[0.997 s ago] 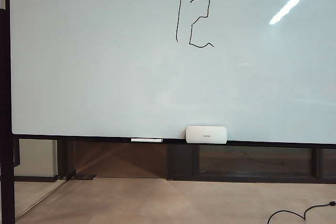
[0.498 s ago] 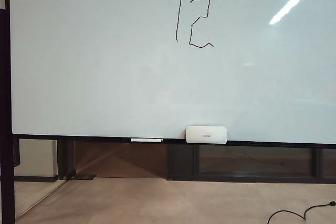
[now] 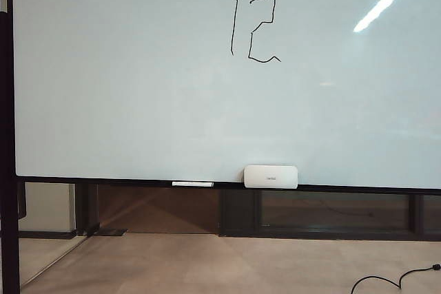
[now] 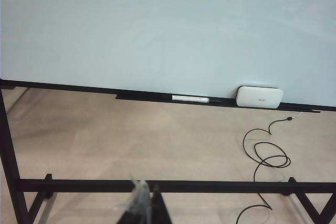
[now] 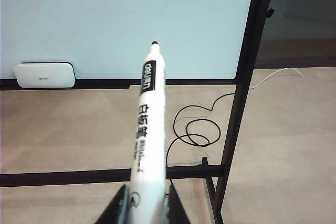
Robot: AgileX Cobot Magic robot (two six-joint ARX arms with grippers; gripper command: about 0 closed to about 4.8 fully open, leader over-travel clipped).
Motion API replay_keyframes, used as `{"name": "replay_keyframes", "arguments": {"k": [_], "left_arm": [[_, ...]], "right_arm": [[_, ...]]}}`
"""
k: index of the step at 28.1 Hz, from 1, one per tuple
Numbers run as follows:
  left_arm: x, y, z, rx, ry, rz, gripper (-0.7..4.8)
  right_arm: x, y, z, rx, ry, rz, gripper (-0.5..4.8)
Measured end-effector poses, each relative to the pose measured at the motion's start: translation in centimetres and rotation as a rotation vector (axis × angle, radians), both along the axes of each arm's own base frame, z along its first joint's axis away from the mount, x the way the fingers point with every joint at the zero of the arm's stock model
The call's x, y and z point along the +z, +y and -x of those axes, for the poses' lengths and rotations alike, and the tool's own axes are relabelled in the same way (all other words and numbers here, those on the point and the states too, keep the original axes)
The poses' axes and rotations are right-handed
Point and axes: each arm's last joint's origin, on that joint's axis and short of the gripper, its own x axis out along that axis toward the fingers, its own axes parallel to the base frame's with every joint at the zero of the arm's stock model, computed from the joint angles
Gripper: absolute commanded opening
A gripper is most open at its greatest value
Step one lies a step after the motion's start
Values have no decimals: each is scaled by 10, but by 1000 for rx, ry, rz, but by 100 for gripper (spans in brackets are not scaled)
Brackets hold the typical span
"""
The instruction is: Reach to the right to find the marker pen, pick it up, and write the number 12 on the whiteboard.
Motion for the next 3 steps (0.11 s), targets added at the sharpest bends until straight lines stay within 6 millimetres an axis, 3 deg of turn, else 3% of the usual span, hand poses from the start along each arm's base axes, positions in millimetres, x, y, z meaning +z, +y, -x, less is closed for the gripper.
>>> {"name": "replay_keyframes", "arguments": {"k": [3], "left_arm": [[0, 0, 0, 0, 0, 0, -5]], "right_arm": [[0, 0, 0, 0, 0, 0, -5]]}}
